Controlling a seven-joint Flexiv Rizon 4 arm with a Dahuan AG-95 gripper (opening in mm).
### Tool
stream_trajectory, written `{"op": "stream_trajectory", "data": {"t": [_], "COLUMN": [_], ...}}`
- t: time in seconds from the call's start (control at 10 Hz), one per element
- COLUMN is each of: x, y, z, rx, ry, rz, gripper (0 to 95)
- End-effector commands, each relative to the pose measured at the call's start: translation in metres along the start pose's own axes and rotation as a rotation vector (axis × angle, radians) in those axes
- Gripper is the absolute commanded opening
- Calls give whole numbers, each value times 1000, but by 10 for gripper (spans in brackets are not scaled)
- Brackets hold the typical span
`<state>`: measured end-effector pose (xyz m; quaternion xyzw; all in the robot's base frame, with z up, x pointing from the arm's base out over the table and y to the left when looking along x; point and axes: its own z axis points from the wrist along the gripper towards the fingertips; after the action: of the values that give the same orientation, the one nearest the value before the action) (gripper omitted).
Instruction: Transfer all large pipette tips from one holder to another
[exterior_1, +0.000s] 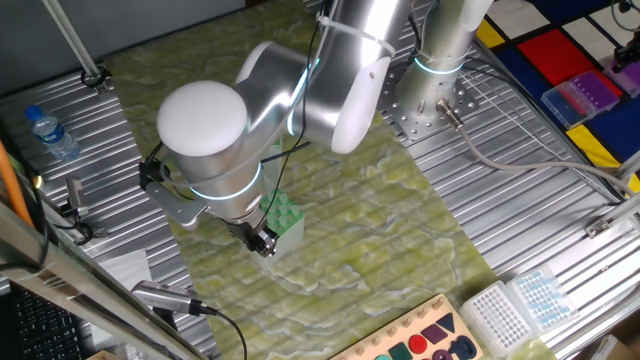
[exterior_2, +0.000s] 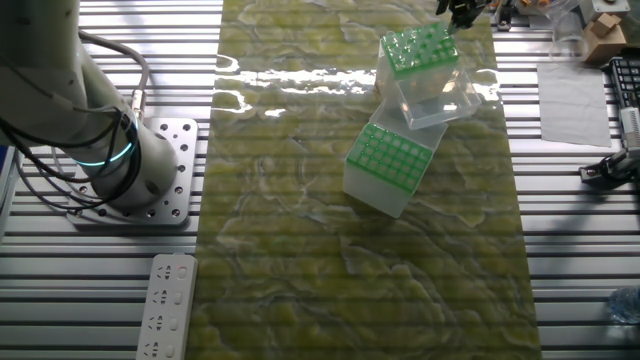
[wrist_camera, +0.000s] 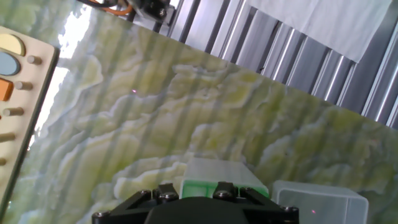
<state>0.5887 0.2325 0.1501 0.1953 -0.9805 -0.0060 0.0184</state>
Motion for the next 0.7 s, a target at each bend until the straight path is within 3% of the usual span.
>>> {"op": "stream_trajectory", "data": {"t": [0.1, 0.2, 0.5, 0.6, 0.7], "x": [2, 3, 5, 5, 5], "y": [-1, -1, -1, -1, -1], "z": [0, 1, 2, 2, 2], "rx": [1, 1, 2, 2, 1], "ry": [0, 0, 0, 0, 0], "rz": [-6, -7, -9, -10, -7], "gripper": [380, 190, 190, 0, 0]}}
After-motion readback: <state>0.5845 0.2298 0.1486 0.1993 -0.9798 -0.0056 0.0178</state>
